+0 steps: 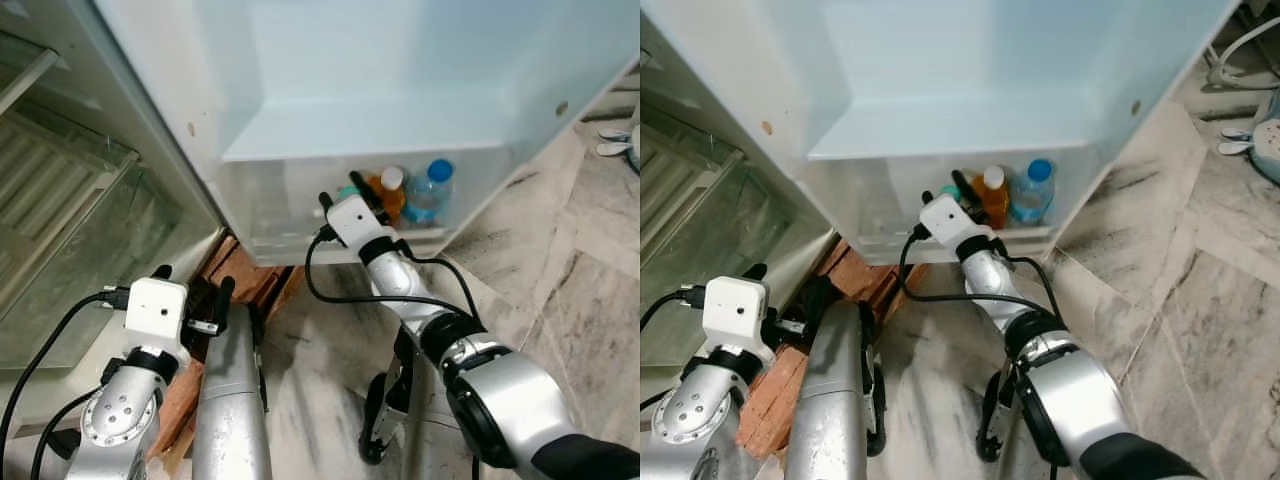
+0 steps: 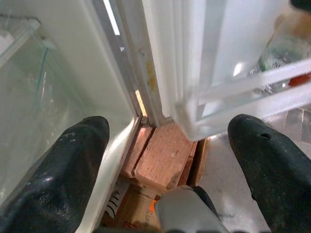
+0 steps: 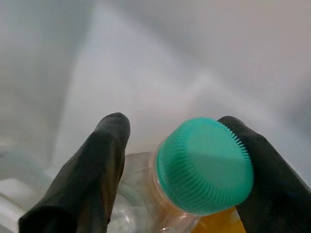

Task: Restocking fridge

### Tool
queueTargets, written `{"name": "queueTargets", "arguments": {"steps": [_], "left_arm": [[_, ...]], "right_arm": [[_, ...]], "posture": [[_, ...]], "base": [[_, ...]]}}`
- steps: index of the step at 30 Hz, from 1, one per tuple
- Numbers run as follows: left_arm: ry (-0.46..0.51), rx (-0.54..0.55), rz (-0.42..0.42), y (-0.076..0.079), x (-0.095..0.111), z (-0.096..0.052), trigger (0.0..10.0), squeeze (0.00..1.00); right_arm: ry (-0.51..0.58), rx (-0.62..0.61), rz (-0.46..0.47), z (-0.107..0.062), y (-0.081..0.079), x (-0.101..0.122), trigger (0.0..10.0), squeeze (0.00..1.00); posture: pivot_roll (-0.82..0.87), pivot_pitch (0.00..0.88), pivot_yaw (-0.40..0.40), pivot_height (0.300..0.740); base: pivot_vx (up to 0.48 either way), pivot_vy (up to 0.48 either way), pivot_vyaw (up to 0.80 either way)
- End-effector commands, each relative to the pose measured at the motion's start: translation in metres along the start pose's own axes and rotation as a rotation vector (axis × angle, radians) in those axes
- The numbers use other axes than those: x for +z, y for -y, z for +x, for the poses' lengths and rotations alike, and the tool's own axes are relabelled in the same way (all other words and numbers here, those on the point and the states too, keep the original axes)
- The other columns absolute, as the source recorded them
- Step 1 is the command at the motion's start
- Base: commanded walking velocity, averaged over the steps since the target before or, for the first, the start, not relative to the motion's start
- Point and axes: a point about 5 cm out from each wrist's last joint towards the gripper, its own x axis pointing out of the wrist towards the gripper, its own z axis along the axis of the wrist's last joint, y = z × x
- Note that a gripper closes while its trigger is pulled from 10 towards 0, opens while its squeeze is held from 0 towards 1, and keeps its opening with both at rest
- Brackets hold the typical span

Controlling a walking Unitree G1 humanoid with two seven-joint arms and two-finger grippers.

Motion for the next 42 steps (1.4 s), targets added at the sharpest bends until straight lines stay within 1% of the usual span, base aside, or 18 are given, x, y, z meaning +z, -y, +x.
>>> {"name": "queueTargets", "arguments": {"steps": [1,4,9,11,16,20,22,23,28,31,33,34,36,37,39,40,41,42], "left_arm": [[-0.036,0.009,0.004,-0.002,-0.008,-0.003,10.0,0.00],[-0.035,0.008,0.003,-0.002,-0.008,-0.002,10.0,0.00],[-0.030,0.005,0.000,-0.001,-0.008,0.002,10.0,0.00],[-0.029,0.004,-0.001,-0.001,-0.008,0.003,10.0,0.00],[-0.024,0.002,-0.004,-0.001,-0.008,0.007,10.0,0.00],[-0.018,0.011,-0.011,-0.001,-0.008,0.010,10.0,0.00],[-0.020,0.023,-0.017,-0.001,-0.010,0.012,10.0,0.00],[-0.020,0.023,-0.017,-0.001,-0.010,0.012,10.0,0.00],[-0.029,0.035,-0.031,0.002,-0.014,0.015,10.0,0.00],[-0.038,0.043,-0.030,0.004,-0.018,0.018,10.0,0.00],[-0.033,0.053,-0.033,0.005,-0.020,0.020,10.0,0.00],[-0.028,0.067,-0.038,0.004,-0.021,0.022,10.0,0.00],[-0.026,0.082,-0.043,0.003,-0.023,0.024,10.0,0.00],[-0.018,0.103,-0.049,0.001,-0.023,0.026,10.0,0.00],[-0.012,0.117,-0.050,0.001,-0.023,0.028,10.0,0.00],[-0.008,0.128,-0.048,0.000,-0.023,0.029,10.0,0.00],[-0.007,0.131,-0.048,0.000,-0.023,0.030,10.0,0.00],[-0.006,0.135,-0.047,-0.001,-0.024,0.030,10.0,0.00]], "right_arm": [[-0.021,-0.006,0.015,-0.004,0.000,-0.006,10.0,1.00],[0.009,-0.023,0.014,-0.002,0.008,-0.002,10.0,1.00],[0.085,-0.058,0.050,0.005,0.023,0.011,10.0,1.00],[0.092,-0.062,0.050,0.006,0.025,0.012,10.0,1.00],[0.128,-0.074,0.098,0.008,0.031,0.018,10.0,1.00],[0.141,-0.068,0.169,0.001,0.030,0.016,10.0,1.00],[0.150,-0.055,0.225,-0.009,0.027,0.013,10.0,1.00],[0.150,-0.055,0.225,-0.009,0.027,0.013,10.0,1.00],[0.157,-0.023,0.283,-0.029,0.023,0.009,10.0,1.00],[0.157,-0.008,0.295,-0.041,0.021,0.006,10.0,1.00],[0.131,-0.026,0.328,-0.050,0.020,0.003,10.0,1.00],[0.113,-0.041,0.360,-0.059,0.018,-0.001,10.0,1.00],[0.099,-0.049,0.389,-0.068,0.015,-0.004,10.0,1.00],[0.093,-0.068,0.423,-0.077,0.013,-0.004,10.0,1.00],[0.083,-0.077,0.444,-0.084,0.010,-0.004,10.0,1.00],[0.044,-0.093,0.458,-0.089,0.008,-0.005,10.0,1.00],[0.025,-0.100,0.462,-0.091,0.007,-0.007,10.0,0.96],[0.011,-0.113,0.472,-0.093,0.007,-0.007,10.0,0.45]], "posture": [[0.33,0.320,-0.007,0.552],[0.32,0.313,-0.008,0.552],[0.30,0.303,-0.004,0.552],[0.30,0.302,-0.004,0.552],[0.29,0.289,-0.002,0.552],[0.27,0.269,-0.005,0.552],[0.25,0.256,-0.005,0.552],[0.25,0.256,-0.005,0.552],[0.21,0.222,-0.001,0.552],[0.19,0.192,-0.007,0.552],[0.18,0.160,-0.016,0.552],[0.17,0.130,-0.022,0.552],[0.16,0.098,-0.024,0.552],[0.16,0.082,-0.026,0.552],[0.16,0.058,-0.023,0.552],[0.15,0.051,-0.023,0.552],[0.15,0.033,-0.021,0.552],[0.14,0.022,-0.020,0.552]], "base": [[0.000,0.000,0.00],[0.000,0.000,0.00],[0.000,0.000,0.00],[0.000,0.000,0.00],[0.000,0.000,0.00],[0.000,0.000,0.00],[0.000,0.000,0.00],[0.000,0.000,0.00],[0.000,0.000,0.00],[0.000,0.000,0.00],[0.000,0.000,0.00],[0.000,0.000,0.00],[0.000,0.000,0.00],[0.000,0.000,0.00],[0.000,0.000,0.00],[0.000,0.000,0.00],[0.000,0.000,0.00],[0.000,0.000,0.00]]}}
